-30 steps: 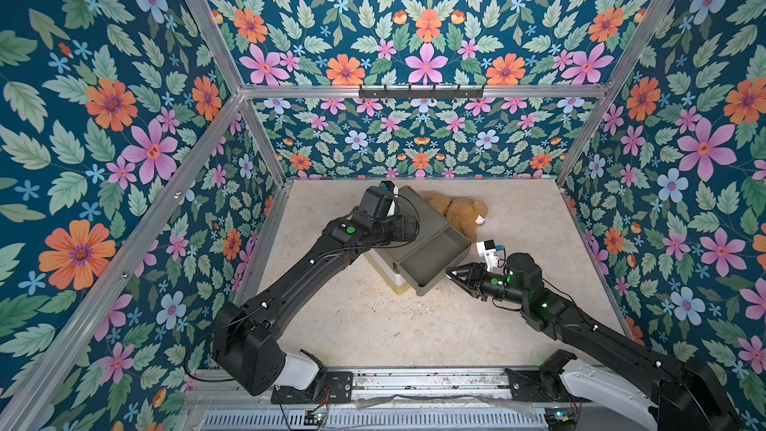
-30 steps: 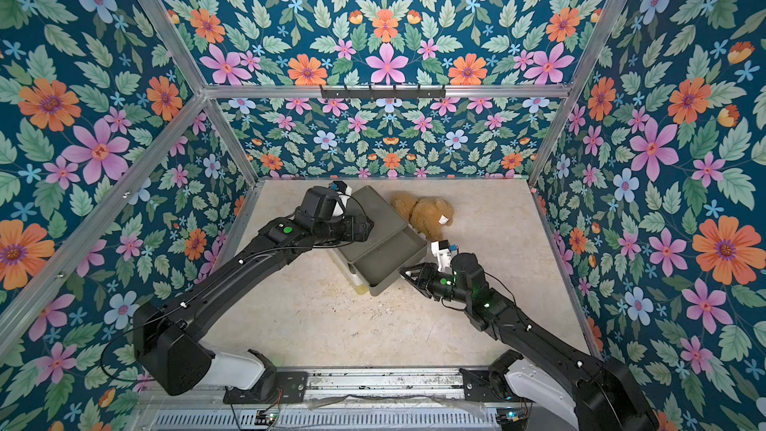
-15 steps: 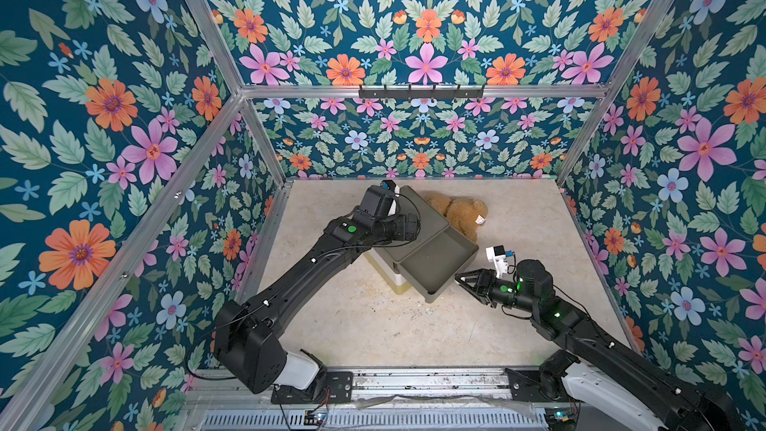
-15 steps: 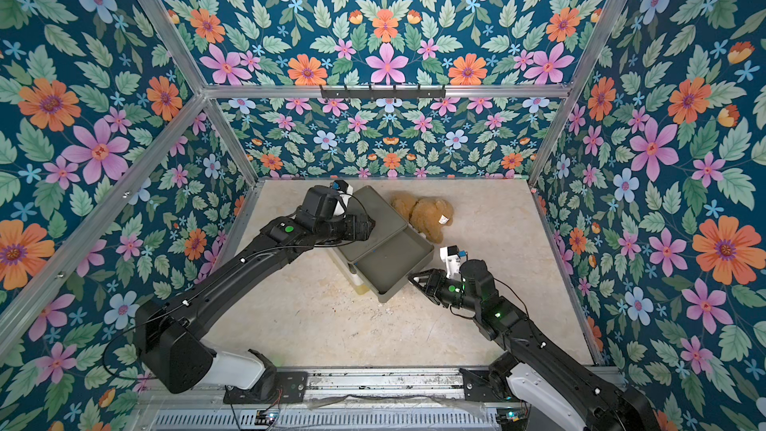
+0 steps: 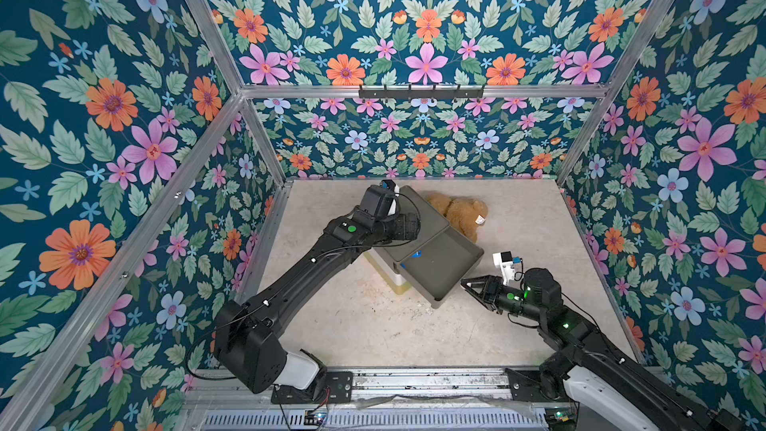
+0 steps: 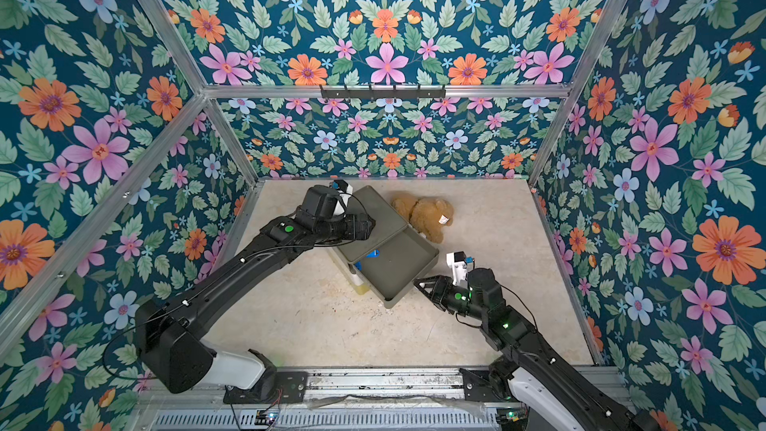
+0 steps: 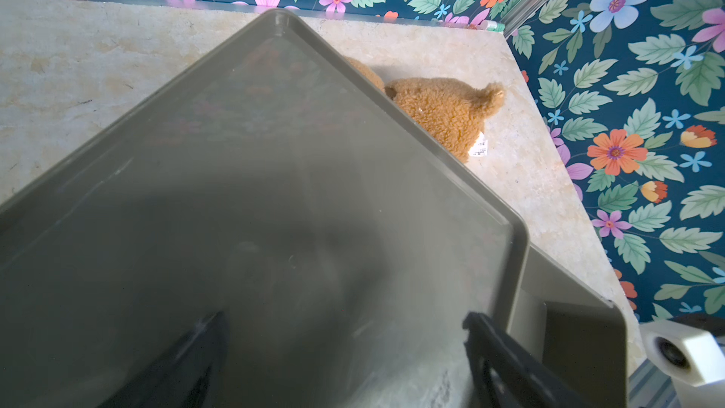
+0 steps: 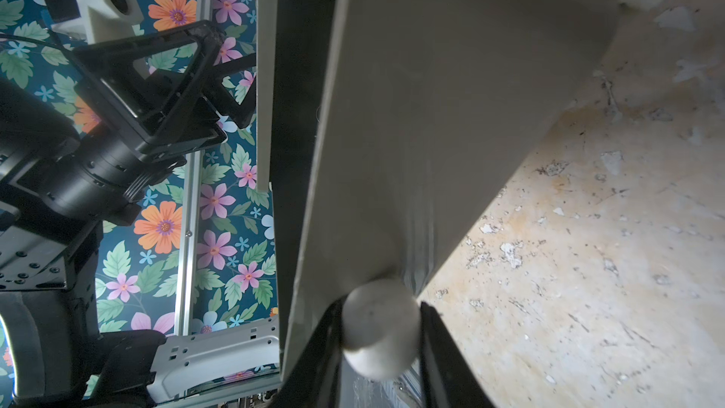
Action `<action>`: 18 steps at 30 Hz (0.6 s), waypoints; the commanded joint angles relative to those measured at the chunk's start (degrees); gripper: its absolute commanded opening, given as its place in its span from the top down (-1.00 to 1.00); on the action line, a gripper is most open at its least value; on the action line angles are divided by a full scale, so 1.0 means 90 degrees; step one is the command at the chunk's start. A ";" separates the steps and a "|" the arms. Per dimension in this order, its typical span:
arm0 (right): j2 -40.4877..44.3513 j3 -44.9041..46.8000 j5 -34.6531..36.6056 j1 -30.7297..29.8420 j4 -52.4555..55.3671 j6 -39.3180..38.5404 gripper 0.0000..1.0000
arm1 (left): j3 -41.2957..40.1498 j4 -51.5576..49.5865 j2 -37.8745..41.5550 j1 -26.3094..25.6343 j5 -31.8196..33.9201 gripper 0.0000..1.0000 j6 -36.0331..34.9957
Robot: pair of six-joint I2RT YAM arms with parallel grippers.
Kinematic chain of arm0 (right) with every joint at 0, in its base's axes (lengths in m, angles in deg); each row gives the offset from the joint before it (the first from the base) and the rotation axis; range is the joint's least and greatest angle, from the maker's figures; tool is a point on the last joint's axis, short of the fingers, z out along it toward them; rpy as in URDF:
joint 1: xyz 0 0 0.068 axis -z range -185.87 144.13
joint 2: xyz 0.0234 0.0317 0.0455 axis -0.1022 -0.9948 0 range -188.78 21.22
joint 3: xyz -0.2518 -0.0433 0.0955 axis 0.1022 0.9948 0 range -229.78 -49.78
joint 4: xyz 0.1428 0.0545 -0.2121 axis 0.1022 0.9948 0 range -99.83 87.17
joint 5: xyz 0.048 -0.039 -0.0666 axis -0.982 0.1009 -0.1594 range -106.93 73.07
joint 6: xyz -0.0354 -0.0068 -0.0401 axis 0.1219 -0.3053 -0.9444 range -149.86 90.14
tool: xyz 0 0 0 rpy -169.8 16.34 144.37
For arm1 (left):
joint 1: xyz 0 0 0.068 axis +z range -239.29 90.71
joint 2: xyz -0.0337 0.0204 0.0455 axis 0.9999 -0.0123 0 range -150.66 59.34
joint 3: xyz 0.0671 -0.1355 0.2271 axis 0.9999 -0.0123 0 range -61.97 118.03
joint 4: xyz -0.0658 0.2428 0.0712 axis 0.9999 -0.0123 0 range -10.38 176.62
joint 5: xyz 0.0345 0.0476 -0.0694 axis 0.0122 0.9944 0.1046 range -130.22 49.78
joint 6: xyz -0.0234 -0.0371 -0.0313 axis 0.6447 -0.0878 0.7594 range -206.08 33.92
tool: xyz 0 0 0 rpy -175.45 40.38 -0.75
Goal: Take the keys out of the drawer
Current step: Open the drawer in the storage box.
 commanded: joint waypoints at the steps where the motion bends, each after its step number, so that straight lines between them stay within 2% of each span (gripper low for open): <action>1: -0.0059 0.0074 0.0214 0.0008 0.0971 -0.0059 0.54 | -0.0044 -0.0586 0.0030 -0.0001 -0.0296 -0.98 0.0186; 18: 0.0425 0.0284 0.0454 0.0132 0.2042 -0.0362 0.55 | -0.0151 -0.0241 0.0237 -0.0062 -0.0601 -0.99 0.0360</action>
